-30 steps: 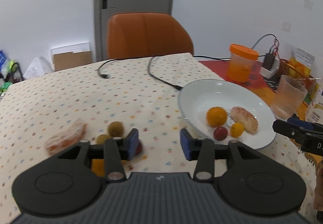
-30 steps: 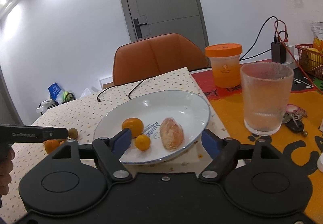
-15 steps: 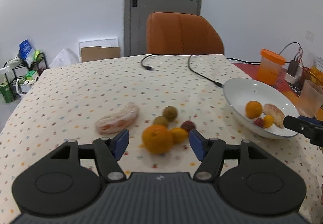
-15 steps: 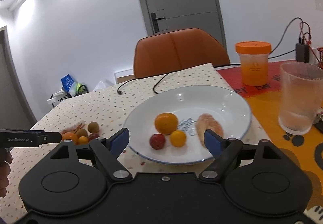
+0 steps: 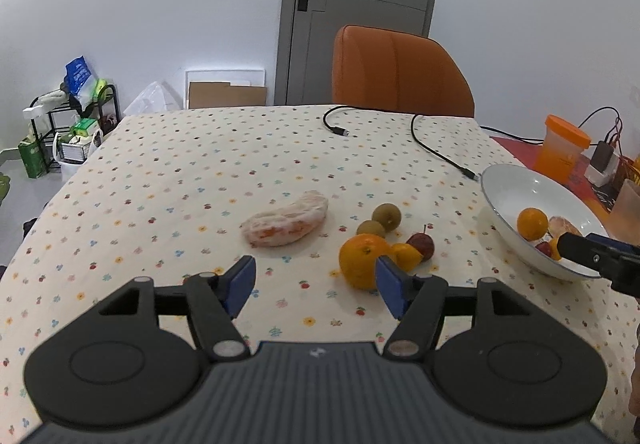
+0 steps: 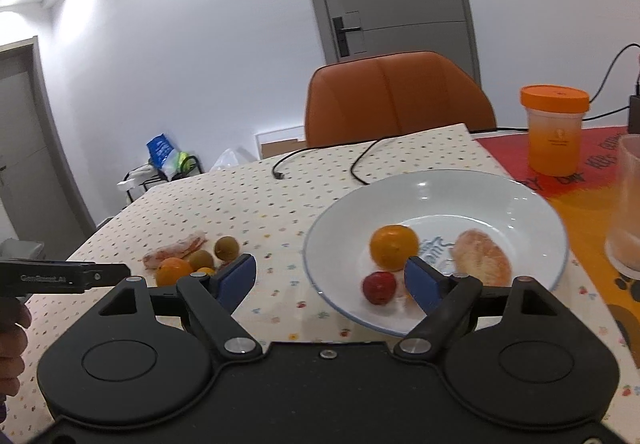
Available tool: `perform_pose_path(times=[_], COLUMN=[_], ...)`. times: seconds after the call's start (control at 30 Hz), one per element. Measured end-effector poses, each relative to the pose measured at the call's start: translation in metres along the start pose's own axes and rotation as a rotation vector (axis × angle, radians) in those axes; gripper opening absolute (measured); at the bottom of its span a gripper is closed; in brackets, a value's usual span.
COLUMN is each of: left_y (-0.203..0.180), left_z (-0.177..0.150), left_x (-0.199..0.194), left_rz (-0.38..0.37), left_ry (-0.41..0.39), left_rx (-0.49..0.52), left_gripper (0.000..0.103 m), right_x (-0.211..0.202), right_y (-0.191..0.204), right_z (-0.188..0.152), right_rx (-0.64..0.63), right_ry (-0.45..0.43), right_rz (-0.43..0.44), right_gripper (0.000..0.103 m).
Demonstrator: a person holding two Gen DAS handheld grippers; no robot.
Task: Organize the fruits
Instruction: 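Open both tools and move them back toward the fruit pile, then grasp another large orange with the left tool, then grasp a small orange with the right tool while the left tool holds its orange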
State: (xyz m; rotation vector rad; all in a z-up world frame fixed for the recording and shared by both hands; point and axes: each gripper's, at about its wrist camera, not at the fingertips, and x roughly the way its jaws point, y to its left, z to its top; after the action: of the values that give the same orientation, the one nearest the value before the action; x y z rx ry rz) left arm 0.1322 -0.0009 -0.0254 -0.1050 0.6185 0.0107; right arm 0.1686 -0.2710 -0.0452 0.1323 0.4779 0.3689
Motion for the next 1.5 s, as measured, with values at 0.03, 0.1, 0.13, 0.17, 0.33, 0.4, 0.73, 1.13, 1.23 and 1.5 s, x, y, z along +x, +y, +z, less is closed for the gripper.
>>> perform_pose_path(times=[0.03,0.1,0.13,0.17,0.33,0.4,0.73,1.13,1.23,1.5], left_y=[0.0,0.001,0.0,-0.001,-0.007,-0.01,-0.02,-0.016,-0.005,0.015], left_z=[0.0,0.0,0.0,0.0,-0.002,-0.002,0.001,-0.004,-0.007,-0.008], left_x=[0.001,0.003,0.004,0.005,0.013,0.018,0.038,0.043,0.039,0.029], left_rz=[0.0,-0.006,-0.011,-0.015,-0.044,-0.055,-0.091,-0.088,-0.072,-0.038], left_ry=[0.001,0.003,0.003,0.002,0.01,0.014,0.018,0.029,0.028,0.022], left_rx=[-0.002,-0.006,-0.007,-0.008,-0.006,-0.004,-0.005,-0.011,-0.027,-0.045], left_gripper=[0.064,0.064,0.064,0.064,0.064,0.064,0.064,0.04,0.04,0.04], right_x=[0.001,0.002,0.002,0.002,0.005,0.005,0.013,0.034,0.038,0.048], right_y=[0.002,0.006,0.007,0.008,0.011,0.012,0.012,0.03,0.038,0.056], right_z=[0.0,0.0,0.001,0.001,0.002,0.003,0.006,0.013,0.013,0.008], right_rx=[-0.005,-0.016,-0.02,-0.024,-0.03,-0.033,-0.044,-0.089,-0.091,-0.113], right_ry=[0.001,0.006,0.007,0.009,0.017,0.019,0.043,0.073,0.077,0.105], right_rz=[0.006,0.017,0.022,0.027,0.041,0.047,0.076,0.141,0.156,0.192], right_gripper=[0.081,0.081,0.081,0.081,0.081,0.081,0.08,0.08,0.079,0.076])
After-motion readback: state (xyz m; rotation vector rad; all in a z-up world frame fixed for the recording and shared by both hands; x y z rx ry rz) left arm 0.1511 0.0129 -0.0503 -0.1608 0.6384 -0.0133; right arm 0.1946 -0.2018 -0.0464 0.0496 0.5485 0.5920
